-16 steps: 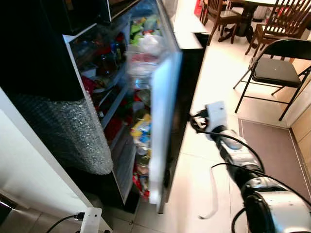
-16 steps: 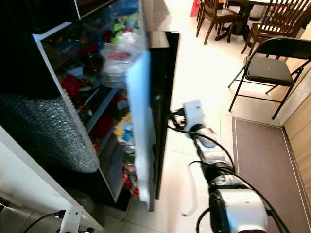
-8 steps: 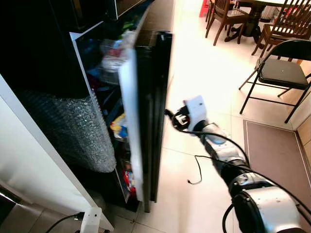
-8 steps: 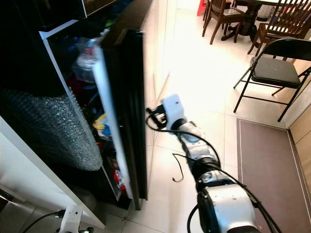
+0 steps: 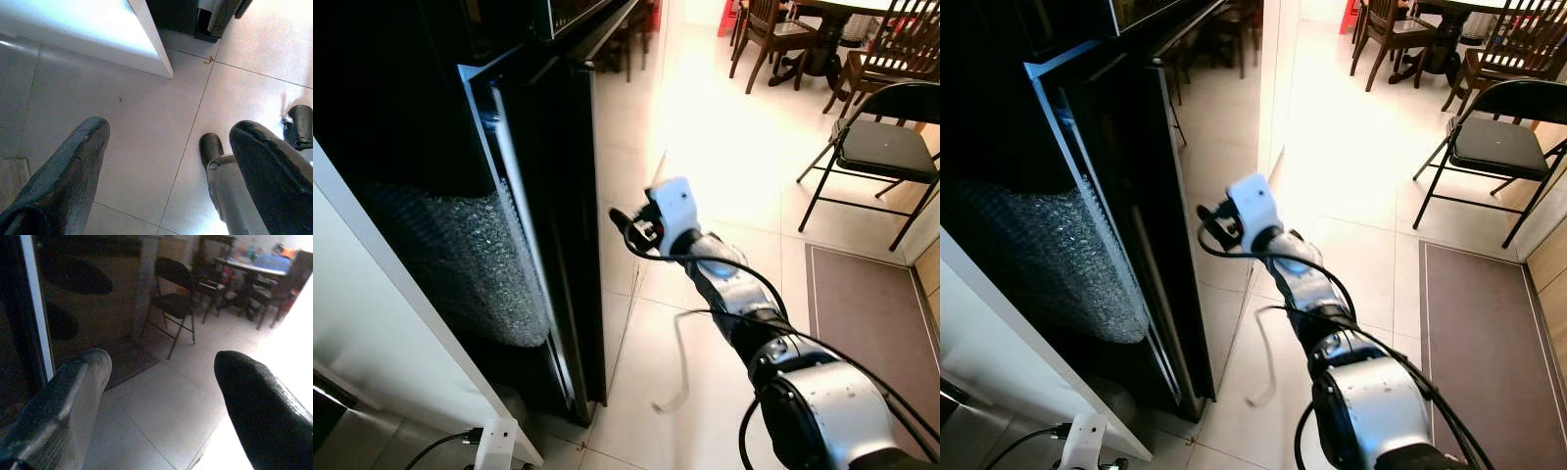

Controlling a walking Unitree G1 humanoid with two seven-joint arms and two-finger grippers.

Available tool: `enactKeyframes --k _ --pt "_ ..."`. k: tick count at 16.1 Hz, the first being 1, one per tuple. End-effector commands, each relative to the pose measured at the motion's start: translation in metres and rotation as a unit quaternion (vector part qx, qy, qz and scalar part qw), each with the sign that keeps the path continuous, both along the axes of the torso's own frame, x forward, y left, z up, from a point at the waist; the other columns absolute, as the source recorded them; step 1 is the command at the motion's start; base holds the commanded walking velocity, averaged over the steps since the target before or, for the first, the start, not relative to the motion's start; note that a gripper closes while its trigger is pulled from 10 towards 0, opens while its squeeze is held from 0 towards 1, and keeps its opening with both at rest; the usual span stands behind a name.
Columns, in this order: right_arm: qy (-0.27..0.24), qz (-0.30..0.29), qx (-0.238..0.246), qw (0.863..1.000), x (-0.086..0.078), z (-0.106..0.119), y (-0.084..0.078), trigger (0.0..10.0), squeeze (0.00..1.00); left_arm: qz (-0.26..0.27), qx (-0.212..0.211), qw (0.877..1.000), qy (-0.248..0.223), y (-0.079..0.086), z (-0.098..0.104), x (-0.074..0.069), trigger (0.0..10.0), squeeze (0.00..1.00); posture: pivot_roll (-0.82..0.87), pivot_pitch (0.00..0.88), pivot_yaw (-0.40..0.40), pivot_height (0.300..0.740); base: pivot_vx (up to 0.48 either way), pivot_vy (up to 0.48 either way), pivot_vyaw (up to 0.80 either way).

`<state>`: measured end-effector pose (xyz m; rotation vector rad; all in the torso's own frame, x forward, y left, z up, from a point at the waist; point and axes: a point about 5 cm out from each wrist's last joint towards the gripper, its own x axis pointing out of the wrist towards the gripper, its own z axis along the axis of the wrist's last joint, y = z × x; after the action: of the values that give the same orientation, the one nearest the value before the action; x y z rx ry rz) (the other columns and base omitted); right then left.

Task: Restocking fridge

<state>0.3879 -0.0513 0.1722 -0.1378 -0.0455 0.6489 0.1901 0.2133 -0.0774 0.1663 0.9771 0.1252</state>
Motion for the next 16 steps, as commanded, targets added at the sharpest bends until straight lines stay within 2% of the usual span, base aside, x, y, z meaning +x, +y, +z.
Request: enactKeyframes --k 1,6,8,9,11,13,16 --pt "-0.002 0.012 0.002 1.0 0.0 0.005 0.006 10.0 0.0 0.0 0.005 1.0 0.011 0.001 -0.002 -0.004 10.0 0.0 0.0 0.0 -0.033 0.74 0.0 0.0 0.0" --pt "0.005 0.018 0.014 1.0 0.001 0.009 0.013 10.0 0.0 0.0 0.005 1.0 0.011 0.001 -0.002 -0.004 10.0 0.0 0.0 0.0 -0.032 0.74 0.0 0.0 0.0" --pt "0.013 0.026 0.035 0.999 0.001 0.012 0.017 10.0 0.0 0.0 0.006 1.0 0.01 0.001 -0.002 -0.004 10.0 0.0 0.0 0.0 -0.031 0.74 0.0 0.0 0.0" --pt "0.019 0.034 0.049 0.998 0.001 0.015 0.021 10.0 0.0 -0.001 0.006 1.0 0.011 0.001 -0.002 -0.004 10.0 0.0 0.0 0.0 -0.03 0.74 0.0 0.0 0.0" --pt "0.044 0.05 0.11 0.992 0.0 0.021 0.031 10.0 0.0 -0.002 0.006 1.0 0.011 0.001 -0.002 -0.004 10.0 0.0 0.0 0.0 -0.03 0.74 0.0 0.0 0.0" --pt "0.038 0.07 0.092 0.992 -0.005 0.02 0.042 10.0 0.0 -0.002 0.005 1.0 0.011 0.001 -0.002 -0.003 10.0 0.0 0.0 0.0 -0.03 0.74 0.0 0.0 0.0" --pt "0.048 0.087 0.092 0.991 -0.008 0.017 0.05 10.0 0.0 -0.002 0.005 1.0 0.01 0.0 -0.002 -0.003 10.0 0.0 0.01 0.0 -0.032 0.74 0.0 0.0 0.0"
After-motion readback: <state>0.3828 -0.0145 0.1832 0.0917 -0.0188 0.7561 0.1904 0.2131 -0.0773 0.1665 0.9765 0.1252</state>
